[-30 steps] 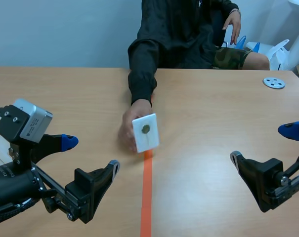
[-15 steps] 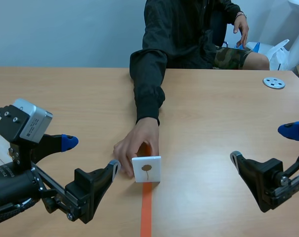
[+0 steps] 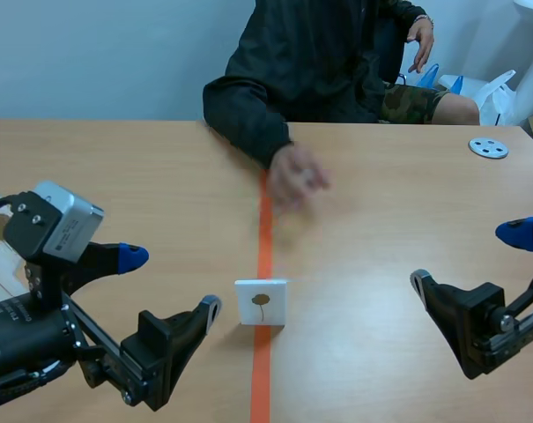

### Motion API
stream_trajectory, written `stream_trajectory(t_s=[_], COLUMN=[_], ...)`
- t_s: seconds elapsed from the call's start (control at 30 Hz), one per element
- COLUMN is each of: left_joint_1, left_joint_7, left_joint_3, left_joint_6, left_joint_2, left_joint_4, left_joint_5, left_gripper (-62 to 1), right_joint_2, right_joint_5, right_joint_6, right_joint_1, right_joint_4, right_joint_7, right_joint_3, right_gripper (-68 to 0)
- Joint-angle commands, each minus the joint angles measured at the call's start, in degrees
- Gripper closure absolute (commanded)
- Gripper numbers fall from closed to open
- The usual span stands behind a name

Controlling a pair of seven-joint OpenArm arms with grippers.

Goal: Sort the leaf by its shape. The table is split by an orange tape line. A compound leaf with several leaflets goes to the left side, a simple leaf with one blade goes to the right side. Return to the home posture when a red brick is placed on the table.

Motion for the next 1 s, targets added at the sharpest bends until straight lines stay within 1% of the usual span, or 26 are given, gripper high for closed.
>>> stream_trajectory(t_s=[0.0, 0.07, 0.13, 0.23, 0.3, 0.43, 0.57, 0.63, 0.77, 0.9, 0.97], left_joint_1=[-1.14, -2.19, -3.58, -5.99, -7.87, -11.8, -15.41, -17.14, -20.28, -23.23, -24.79], left_joint_7=[-1.03, -1.51, -2.54, -3.17, -4.74, -7.13, -10.32, -11.63, -14.58, -17.44, -17.94], left_joint_3=[0.92, 1.75, 2.32, 3.52, 4.52, 6.75, 9.64, 11.26, 14.82, 17.68, 18.82], left_joint_6=[-0.17, -0.55, -1.7, -2.32, -2.97, -3.48, -4.17, -4.22, -4.2, -3.26, -2.89], left_joint_2=[0.04, -0.04, -0.02, -0.02, -0.02, -0.02, -0.02, 0.0, 0.0, 0.13, 0.17], left_joint_4=[0.94, -0.46, -2.51, -6.32, -9.33, -15.52, -20.57, -22.56, -26.18, -29.92, -31.85], left_joint_5=[0.44, 1.73, 2.71, 2.99, 4.2, 4.48, 7.04, 7.61, 10.23, 11.5, 11.52], left_gripper=[-62.3, -62.3, -62.3, -62.3, -62.3, -62.3, -62.3, -62.3, -62.3, -62.3, -62.3], right_joint_2=[0.02, 0.02, 0.02, 0.02, 0.02, 0.02, 0.0, 0.0, 0.0, 0.0, 0.0], right_joint_5=[0.22, 0.22, 0.22, 0.22, 0.22, 0.22, 0.22, 0.22, 0.22, 0.22, 0.22], right_joint_6=[0.0, 0.0, 0.0, -0.02, -0.02, -0.02, -0.02, -0.02, -0.02, -0.04, -0.04], right_joint_1=[0.7, 0.7, 0.7, 0.7, 0.7, 0.7, 0.7, 0.7, 0.7, 0.7, 0.7], right_joint_4=[0.94, 0.94, 0.94, 0.94, 0.94, 0.94, 0.94, 0.94, 0.94, 0.94, 0.94], right_joint_7=[0.44, 0.44, 0.46, 0.44, 0.44, 0.44, 0.42, 0.42, 0.42, 0.26, 0.26], right_joint_3=[0.09, 0.09, 0.09, 0.09, 0.09, 0.09, 0.09, 0.09, 0.09, 0.09, 0.09], right_gripper=[-67.9, -67.9, -67.9, -67.9, -67.9, -67.9, -67.9, -67.9, -67.9, -67.9, -67.9])
